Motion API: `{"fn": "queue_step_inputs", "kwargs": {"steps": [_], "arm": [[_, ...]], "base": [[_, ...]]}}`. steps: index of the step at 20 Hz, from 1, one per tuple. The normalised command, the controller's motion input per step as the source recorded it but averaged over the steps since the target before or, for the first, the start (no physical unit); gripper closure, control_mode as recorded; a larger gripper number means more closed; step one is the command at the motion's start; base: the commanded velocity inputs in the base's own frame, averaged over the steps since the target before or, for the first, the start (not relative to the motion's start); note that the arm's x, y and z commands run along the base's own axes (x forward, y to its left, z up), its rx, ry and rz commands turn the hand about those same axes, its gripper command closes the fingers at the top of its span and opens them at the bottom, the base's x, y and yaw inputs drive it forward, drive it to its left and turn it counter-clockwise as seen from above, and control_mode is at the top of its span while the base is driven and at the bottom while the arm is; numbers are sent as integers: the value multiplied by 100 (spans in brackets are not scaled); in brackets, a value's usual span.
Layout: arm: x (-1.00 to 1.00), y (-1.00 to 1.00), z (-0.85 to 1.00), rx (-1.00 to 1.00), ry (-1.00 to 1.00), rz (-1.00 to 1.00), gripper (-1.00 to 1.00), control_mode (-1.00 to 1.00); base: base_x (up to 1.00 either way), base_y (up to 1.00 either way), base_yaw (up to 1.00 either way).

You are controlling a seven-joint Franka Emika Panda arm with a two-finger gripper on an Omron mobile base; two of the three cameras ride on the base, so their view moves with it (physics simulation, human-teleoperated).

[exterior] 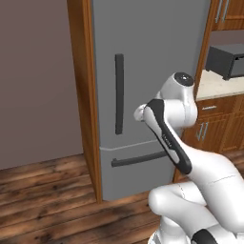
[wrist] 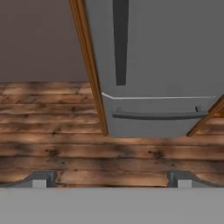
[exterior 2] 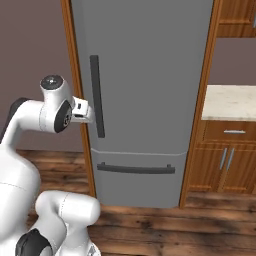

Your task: Take the lemon wedge from the fridge and place it on the plate with fish on the dining counter.

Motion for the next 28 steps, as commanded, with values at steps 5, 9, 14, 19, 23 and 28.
{"fn": "queue_step_inputs", "kwargs": {"steps": [5,9,14,19,23,28], "arm": [[100,0,18,-1,-10,0,-100,-100],[100,0,12,0,0,0,-100,-100],[99,8,0,0,6,-2,-100,-100],[95,39,-18,0,1,-4,-100,-100],[56,20,-30,0,0,0,-100,-100],[12,0,-53,1,-8,4,-100,-100]], "base": [[0,0,0],[0,0,0],[0,0,0],[0,0,0],[0,0,0],[0,0,0]]}}
